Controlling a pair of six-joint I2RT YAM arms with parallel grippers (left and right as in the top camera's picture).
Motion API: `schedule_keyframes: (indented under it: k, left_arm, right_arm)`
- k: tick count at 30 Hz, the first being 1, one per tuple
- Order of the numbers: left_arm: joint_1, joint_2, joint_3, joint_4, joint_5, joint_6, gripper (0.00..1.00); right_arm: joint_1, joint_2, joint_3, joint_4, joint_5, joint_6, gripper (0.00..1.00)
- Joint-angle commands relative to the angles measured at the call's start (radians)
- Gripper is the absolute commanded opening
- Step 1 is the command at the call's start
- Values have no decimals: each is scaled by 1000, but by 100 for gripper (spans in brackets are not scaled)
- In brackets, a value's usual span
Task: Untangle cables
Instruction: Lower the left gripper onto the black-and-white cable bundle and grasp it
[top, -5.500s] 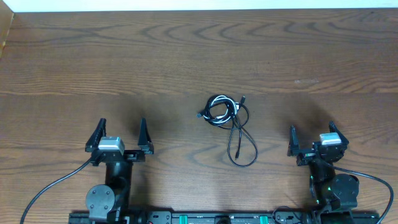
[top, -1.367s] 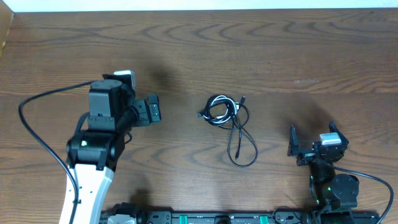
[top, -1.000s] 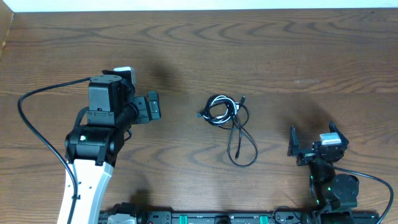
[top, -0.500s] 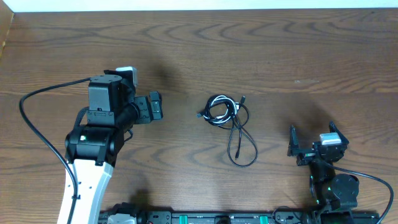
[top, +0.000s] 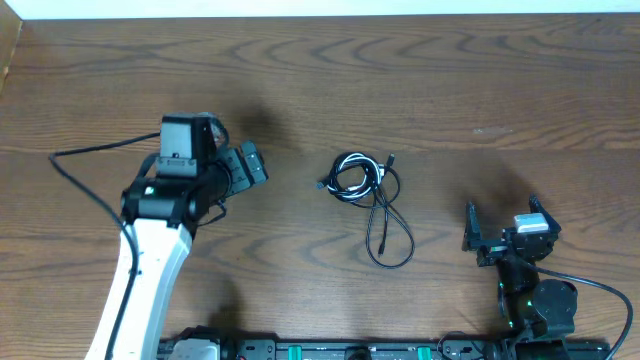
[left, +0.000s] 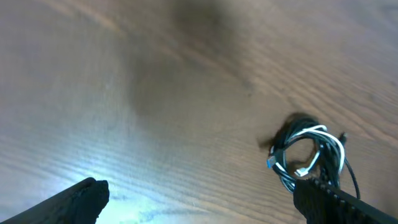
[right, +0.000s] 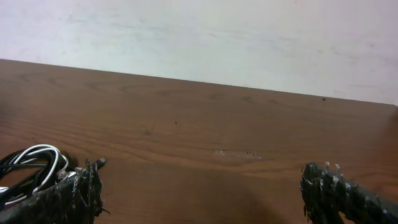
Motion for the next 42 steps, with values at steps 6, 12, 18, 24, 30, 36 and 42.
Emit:
schedule_keyframes:
  k: [6,12,18,24,30,36,42]
  left_arm:
    - [-17,121,22,-6,13,-182,100]
    - [-122,182,22,2,16,-182,100]
    - [-272,233,20,50,16,-311,100]
    - [-378,309,18,135,16,-592,100]
    - [-461,405,18,257,16,-731,100]
    - [-489,519,18,370,16,-865,100]
    - [-489,612,18,395,35,-934,56]
  right_arm:
    - [6,-5,-2,-4,4,2,99]
    - [6,-5,-2,-4,4,2,99]
    - [6,-5,-2,-4,3,2,99]
    - [6,-5,-2,-4,4,2,99]
    - [6,-5,-2,-4,4,2,99]
    - [6,-5,-2,-4,4,2,99]
    - [6,-5,-2,-4,4,2,99]
